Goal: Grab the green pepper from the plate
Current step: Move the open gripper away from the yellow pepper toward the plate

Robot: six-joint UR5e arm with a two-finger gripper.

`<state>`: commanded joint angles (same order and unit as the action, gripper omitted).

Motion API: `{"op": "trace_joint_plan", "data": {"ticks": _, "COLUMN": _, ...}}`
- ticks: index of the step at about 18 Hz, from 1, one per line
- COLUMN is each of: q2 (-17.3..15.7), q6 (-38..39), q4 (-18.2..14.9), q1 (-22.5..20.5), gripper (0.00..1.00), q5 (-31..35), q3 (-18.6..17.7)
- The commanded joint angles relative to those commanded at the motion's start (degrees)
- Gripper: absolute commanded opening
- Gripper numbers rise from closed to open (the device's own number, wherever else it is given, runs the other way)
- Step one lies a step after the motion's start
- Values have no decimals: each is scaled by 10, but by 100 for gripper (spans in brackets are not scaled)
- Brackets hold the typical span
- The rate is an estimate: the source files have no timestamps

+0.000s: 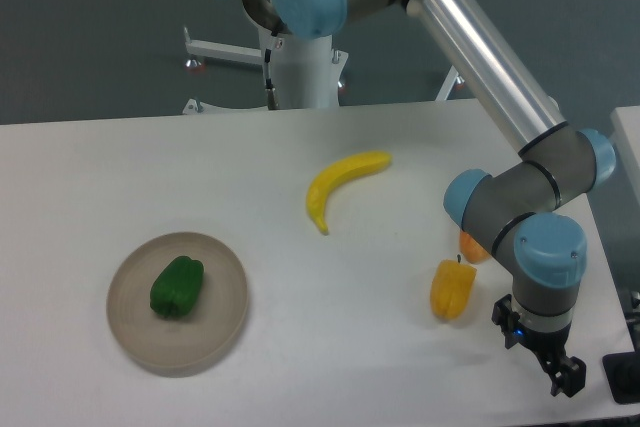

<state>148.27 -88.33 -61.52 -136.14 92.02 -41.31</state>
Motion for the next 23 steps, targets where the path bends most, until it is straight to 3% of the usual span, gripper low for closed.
{"op": "trace_joint_plan", "data": {"ticks": 7, "q2": -11, "q6": 32, "q4": -1, "q1": 14, "gripper": 100, "q5": -6, "q3": -12}}
{"op": "trace_joint_plan", "data": {"ticks": 12, "q2": -61, "q6": 53, "q4": -3, "q1": 16, "gripper": 100, "q5": -7, "q3": -74}}
{"op": "trace_joint_plan", "data": {"ticks": 19, "q2": -187, "q6": 137, "q4": -2, "q1": 35, "gripper": 100, "q5": -25, "q3": -219}}
{"op": "trace_joint_plan", "data": {"ticks": 23, "q2": -263, "q6": 246, "q4": 2, "q1": 71, "gripper": 100, "q5": -41, "q3": -314}}
